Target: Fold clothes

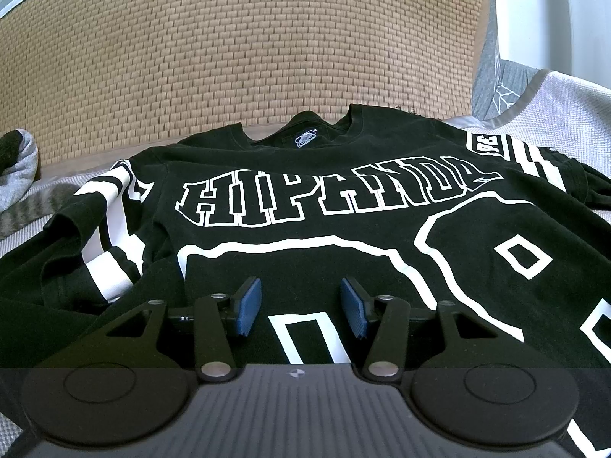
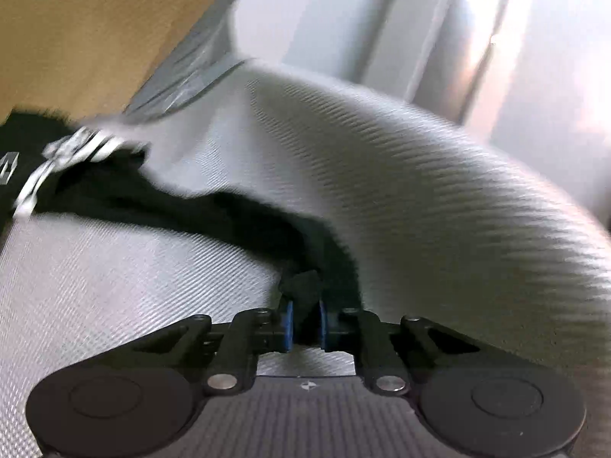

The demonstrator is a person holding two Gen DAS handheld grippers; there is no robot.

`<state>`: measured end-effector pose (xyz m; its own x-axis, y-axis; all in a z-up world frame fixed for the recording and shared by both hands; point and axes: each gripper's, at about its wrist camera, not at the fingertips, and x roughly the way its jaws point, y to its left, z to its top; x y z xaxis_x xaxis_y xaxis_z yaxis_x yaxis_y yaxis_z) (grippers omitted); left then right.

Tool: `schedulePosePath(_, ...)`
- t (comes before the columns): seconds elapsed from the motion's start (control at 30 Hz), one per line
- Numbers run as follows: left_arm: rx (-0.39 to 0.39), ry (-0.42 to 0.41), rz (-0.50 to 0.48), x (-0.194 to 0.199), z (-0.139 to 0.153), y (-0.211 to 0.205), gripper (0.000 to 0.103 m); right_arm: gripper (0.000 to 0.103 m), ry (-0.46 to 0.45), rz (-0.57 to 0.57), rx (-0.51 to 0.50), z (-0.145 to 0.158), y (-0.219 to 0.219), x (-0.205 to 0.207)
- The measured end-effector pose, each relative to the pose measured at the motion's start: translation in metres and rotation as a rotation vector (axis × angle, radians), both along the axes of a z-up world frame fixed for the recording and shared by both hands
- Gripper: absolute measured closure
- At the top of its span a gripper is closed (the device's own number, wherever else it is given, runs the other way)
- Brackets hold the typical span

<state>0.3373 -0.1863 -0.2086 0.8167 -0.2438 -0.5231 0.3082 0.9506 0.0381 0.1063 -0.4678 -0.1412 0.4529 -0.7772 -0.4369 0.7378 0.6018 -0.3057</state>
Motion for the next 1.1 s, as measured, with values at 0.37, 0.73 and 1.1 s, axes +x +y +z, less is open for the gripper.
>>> schedulePosePath(0.37, -0.003, 0.002, 0.002, 0.0, 0.001, 0.0, 0.052, 0.092, -0.209, 0.116, 0.26, 0.1, -0.049, -0.052)
schedulePosePath(0.73, -0.005, 0.002, 0.006, -0.001, 0.001, 0.0, 0.051, 0.088, -0.261, 0.149, 0.588, 0.13, -0.099, -0.082)
schedulePosePath(1.1, -0.007, 0.001, 0.011, -0.001, 0.001, -0.001, 0.051, 0.089, -0.208, 0.155, 0.553, 0.131, -0.089, -0.087)
